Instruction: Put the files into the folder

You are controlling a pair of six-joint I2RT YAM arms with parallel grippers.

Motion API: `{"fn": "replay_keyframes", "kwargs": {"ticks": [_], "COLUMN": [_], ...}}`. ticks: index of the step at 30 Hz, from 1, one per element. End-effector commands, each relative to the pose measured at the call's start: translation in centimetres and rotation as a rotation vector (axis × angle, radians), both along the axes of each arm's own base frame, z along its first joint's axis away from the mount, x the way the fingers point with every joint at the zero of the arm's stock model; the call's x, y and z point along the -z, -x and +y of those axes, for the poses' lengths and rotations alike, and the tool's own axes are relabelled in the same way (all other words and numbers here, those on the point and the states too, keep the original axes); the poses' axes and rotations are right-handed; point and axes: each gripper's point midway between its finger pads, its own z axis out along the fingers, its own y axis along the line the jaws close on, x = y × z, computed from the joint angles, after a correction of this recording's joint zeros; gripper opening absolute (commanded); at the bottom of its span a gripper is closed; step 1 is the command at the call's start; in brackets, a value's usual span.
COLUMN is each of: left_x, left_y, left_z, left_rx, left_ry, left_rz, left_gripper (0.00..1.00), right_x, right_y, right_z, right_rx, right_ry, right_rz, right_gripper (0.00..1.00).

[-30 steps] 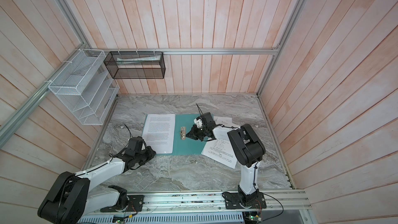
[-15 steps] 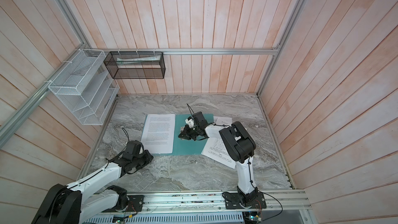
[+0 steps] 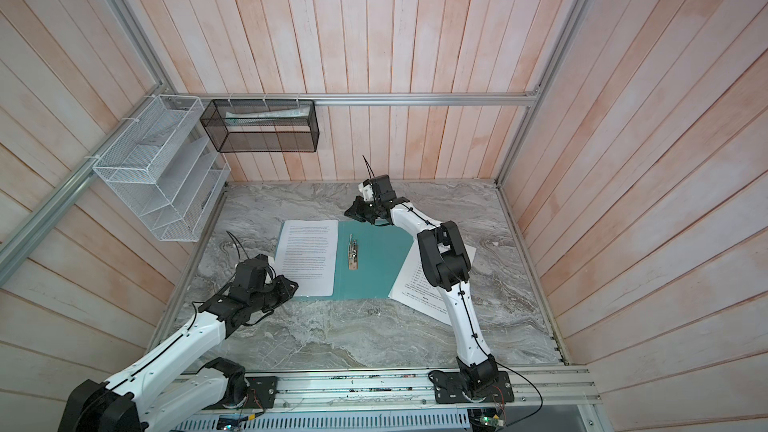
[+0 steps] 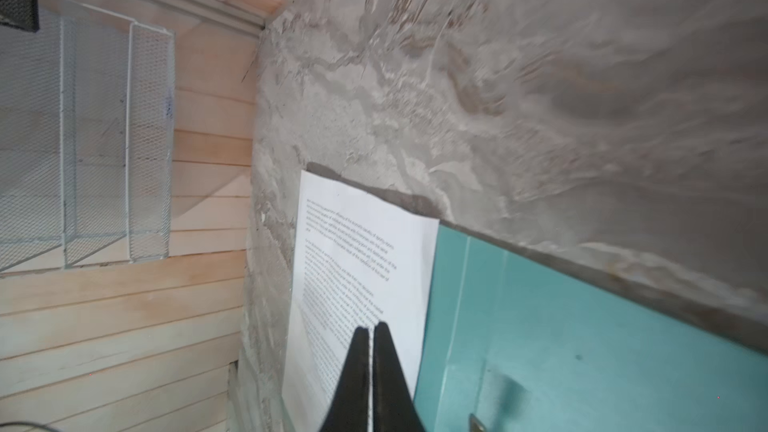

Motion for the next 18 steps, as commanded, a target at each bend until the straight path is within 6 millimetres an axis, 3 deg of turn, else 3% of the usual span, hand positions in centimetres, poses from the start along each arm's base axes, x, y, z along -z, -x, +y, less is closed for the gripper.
{"fn": "replay_keyframes", "kwargs": {"ticks": [1, 5, 10, 15, 18], "left_x": [-3.4, -5.5, -7.1, -7.0, -6.2], "left_y": [-1.8, -3.4, -5.1, -6.0, -6.5], "left_z": [-2.2, -5.8, -12.0, -18.0, -21.1], "left_rx": [0.07, 0.155, 0.315, 0.475, 0.553], "left_ry": [0.002, 0.02, 0.001, 0.024, 0.034], "left_rz": [-0.123, -0.204, -0.281, -0.307, -0.304], "left_gripper": [0.37, 0.49, 0.55, 0.57, 0.56], "right_x": [-4.4, -6.5, -6.0, -4.3, -3.2], "right_y": [0.7, 4.3, 11.0, 16.1, 18.1], "right_z": [-5.5, -13.5, -22.7, -32.0, -35.5], "right_rx": [0.059, 0.187, 0.368, 0.655, 0.774], "right_ry": [0.163, 0.264, 0.384, 0.465, 0.396], "right_rz": [-0.115, -0.175, -0.185, -0.129, -0.089], "right_gripper": [0.29, 0.47, 0.81, 0.82, 0.82]}}
